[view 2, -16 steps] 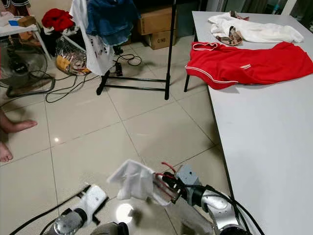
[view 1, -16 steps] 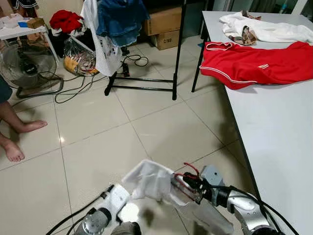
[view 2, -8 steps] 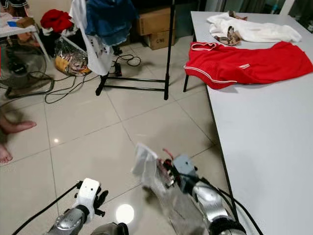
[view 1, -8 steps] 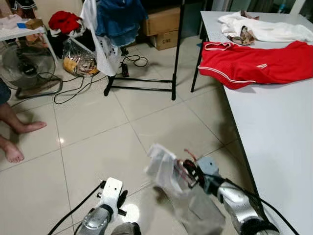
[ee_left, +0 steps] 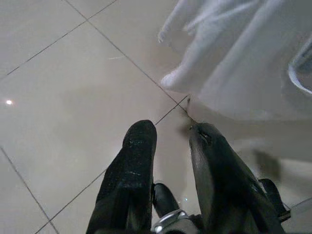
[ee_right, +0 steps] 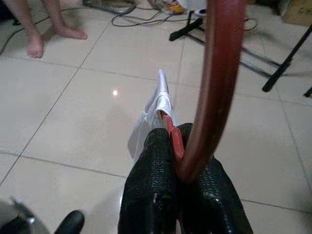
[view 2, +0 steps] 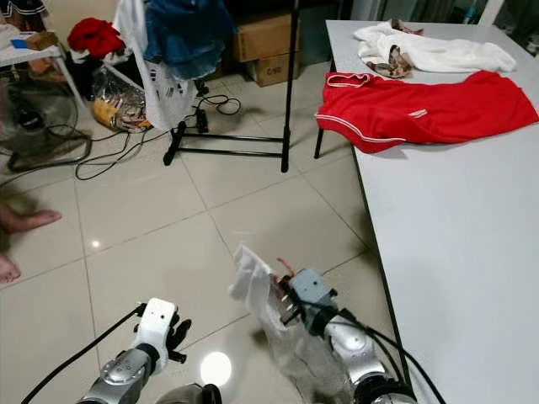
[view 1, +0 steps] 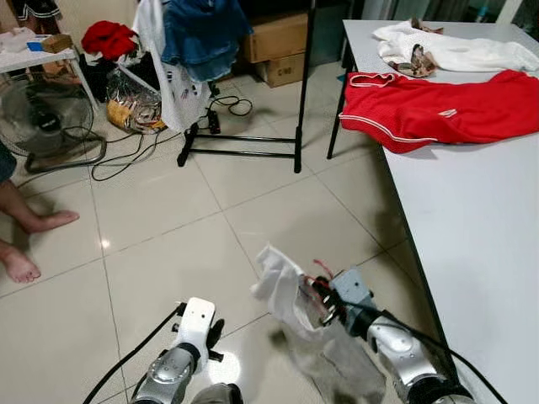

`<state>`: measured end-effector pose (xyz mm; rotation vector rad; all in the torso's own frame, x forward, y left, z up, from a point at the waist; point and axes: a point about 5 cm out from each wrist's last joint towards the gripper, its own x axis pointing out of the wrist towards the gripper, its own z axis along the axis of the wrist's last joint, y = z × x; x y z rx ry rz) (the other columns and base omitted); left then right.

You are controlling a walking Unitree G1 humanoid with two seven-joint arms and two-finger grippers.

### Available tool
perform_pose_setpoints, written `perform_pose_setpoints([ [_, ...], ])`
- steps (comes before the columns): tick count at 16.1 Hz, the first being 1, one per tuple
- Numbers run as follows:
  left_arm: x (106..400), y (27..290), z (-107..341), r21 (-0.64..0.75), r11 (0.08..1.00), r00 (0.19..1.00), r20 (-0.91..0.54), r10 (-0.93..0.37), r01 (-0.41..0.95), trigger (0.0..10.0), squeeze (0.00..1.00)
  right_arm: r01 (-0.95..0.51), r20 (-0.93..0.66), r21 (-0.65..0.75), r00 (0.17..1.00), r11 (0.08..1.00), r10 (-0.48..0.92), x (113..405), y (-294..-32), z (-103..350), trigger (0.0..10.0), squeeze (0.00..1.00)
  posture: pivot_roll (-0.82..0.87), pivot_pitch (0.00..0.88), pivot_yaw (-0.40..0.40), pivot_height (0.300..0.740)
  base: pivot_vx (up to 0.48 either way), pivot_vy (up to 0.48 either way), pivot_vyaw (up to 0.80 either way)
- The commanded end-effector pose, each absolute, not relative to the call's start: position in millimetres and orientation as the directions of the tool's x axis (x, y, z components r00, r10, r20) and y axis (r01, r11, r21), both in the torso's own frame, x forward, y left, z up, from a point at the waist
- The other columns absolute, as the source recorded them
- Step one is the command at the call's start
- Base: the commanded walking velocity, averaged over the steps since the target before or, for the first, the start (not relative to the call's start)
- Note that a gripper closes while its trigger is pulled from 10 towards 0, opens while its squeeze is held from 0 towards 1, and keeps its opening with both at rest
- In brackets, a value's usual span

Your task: Hang hanger

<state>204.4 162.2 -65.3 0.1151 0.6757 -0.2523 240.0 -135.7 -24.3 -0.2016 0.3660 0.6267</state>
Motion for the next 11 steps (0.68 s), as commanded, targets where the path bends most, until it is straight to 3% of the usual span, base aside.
perform_pose_setpoints([
  [1,203.6,165.3,-66.1,0.029,0.966,0.746,-0.641,-0.18,0.258,10.0,0.0,-0.642,-0.355,-0.097,0.736,0.761,0.576,244.9,-128.2,-17.6,10.0,0.0,-0.06,0.0,0.075,0.736,0.0,0.0,0.0],
  [4,199.9,162.1,-67.9,0.046,0.953,0.736,-0.646,-0.201,0.301,10.0,0.0,-0.662,-0.374,-0.104,0.718,0.742,0.587,244.9,-126.8,-18.8,10.0,0.0,-0.04,0.0,0.064,0.736,0.081,0.0,0.0],
  [11,197.0,166.6,-68.7,0.055,0.958,0.743,-0.644,-0.181,0.281,10.0,0.0,-0.688,-0.387,-0.12,0.696,0.716,0.605,246.1,-125.2,-18.6,10.0,0.0,-0.03,0.0,0.054,0.736,0.352,0.0,0.0],
])
